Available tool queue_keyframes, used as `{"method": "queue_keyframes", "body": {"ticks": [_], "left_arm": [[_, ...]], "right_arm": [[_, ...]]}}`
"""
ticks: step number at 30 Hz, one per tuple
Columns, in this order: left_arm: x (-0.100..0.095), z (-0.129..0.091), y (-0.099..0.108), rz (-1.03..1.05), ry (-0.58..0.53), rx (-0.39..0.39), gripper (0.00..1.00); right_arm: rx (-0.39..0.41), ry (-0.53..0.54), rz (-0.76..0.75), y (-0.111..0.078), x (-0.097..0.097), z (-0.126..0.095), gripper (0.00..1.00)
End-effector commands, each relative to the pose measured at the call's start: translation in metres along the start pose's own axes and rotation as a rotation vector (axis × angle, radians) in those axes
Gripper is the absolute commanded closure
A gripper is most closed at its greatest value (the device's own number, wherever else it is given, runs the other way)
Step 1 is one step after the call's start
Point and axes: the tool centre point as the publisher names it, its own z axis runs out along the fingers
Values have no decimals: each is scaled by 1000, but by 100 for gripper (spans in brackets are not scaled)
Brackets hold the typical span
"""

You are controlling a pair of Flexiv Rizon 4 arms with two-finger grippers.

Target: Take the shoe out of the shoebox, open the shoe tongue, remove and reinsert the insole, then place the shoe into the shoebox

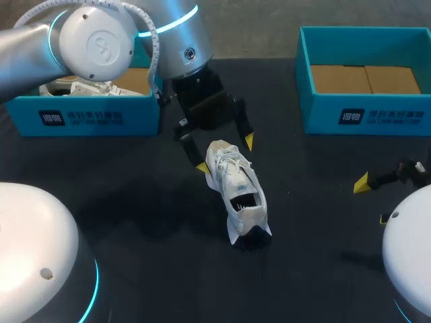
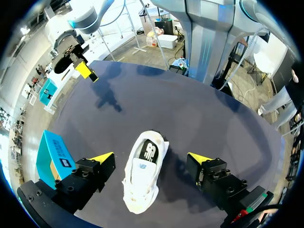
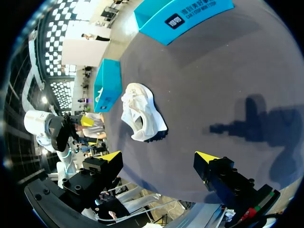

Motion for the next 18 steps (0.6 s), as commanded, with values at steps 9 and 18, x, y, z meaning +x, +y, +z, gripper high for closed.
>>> {"method": "queue_keyframes", "body": {"ticks": [9, 18], "left_arm": [[14, 17, -20, -463, -115, -263, 0], [20, 19, -28, -867, -132, -250, 0]], "right_arm": [[-16, -1, 1, -11, 0, -7, 0], [-16, -1, 1, -11, 0, -7, 0]]}}
